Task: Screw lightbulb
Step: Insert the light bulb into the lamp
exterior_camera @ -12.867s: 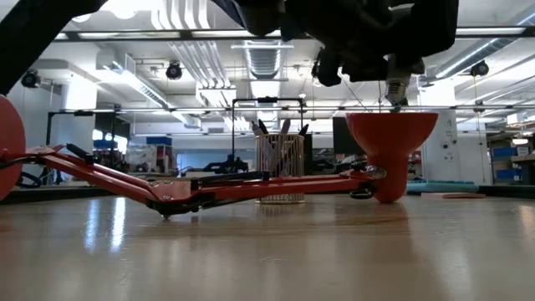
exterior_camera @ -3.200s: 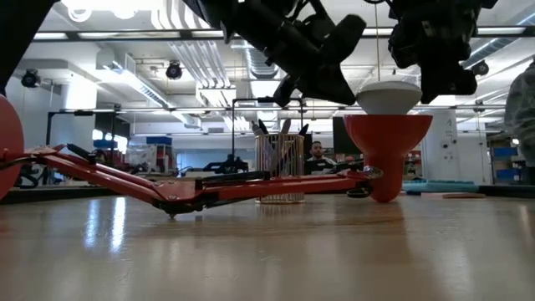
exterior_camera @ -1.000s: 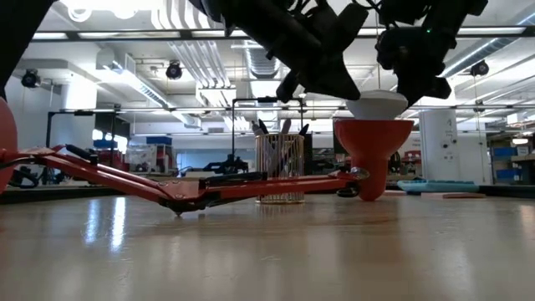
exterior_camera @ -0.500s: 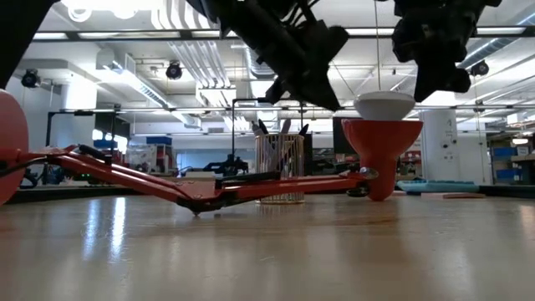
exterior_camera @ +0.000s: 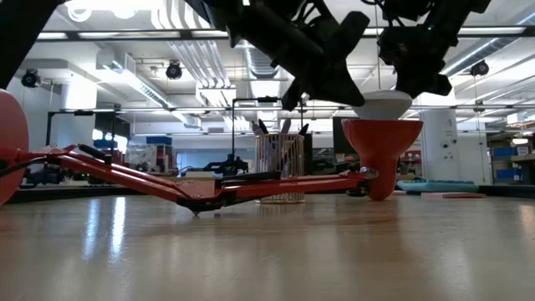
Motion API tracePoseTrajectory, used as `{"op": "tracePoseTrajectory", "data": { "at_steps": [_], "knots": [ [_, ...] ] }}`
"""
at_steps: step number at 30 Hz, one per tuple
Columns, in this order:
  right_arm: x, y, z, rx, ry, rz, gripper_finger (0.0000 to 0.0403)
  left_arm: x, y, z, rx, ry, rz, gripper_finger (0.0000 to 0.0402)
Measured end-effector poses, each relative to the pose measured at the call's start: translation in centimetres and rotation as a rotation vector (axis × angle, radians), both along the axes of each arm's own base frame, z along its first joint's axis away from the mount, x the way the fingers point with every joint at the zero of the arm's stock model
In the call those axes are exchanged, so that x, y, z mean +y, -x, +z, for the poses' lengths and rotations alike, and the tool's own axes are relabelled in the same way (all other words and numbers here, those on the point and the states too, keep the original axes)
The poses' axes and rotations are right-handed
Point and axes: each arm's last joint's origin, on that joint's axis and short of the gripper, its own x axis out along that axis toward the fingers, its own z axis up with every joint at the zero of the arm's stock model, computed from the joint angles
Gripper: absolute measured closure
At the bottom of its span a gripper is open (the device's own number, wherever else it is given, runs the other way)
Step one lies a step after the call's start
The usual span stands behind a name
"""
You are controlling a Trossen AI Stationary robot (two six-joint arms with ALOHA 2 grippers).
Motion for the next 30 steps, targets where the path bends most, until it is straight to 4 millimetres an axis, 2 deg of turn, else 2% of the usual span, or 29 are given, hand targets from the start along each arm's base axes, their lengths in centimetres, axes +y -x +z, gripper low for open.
{"op": "tracePoseTrajectory", "data": {
  "at_steps": [7,13,17,20,23,27,30],
  "knots": [
    [0.3,0.4,-0.3,0.036,-0.078,-0.016,0.0403,1.8,0.1,0.0,0.002,-0.018,0.026,0.0402],
    [1.3,0.8,0.0,0.007,-0.181,0.043,0.0403,3.5,0.3,-0.2,0.029,-0.039,0.059,0.0401],
    [1.8,1.5,0.2,0.007,-0.202,0.055,0.0403,4.0,0.9,0.1,0.077,-0.055,0.057,0.0401],
    [1.6,1.9,0.4,0.025,-0.129,0.008,0.0403,3.7,1.8,1.3,0.103,-0.072,0.038,0.0402],
    [1.2,2.1,0.5,0.041,-0.057,-0.035,0.0403,2.3,2.1,1.9,0.118,-0.076,0.004,0.0402],
    [0.8,1.5,0.4,0.033,-0.004,-0.031,0.0403,0.2,1.7,1.4,0.112,-0.061,-0.037,0.0401],
    [0.5,0.9,0.4,0.009,0.013,-0.021,0.0403,-0.4,1.0,0.6,0.09,-0.037,-0.034,0.0401]
  ]
}}
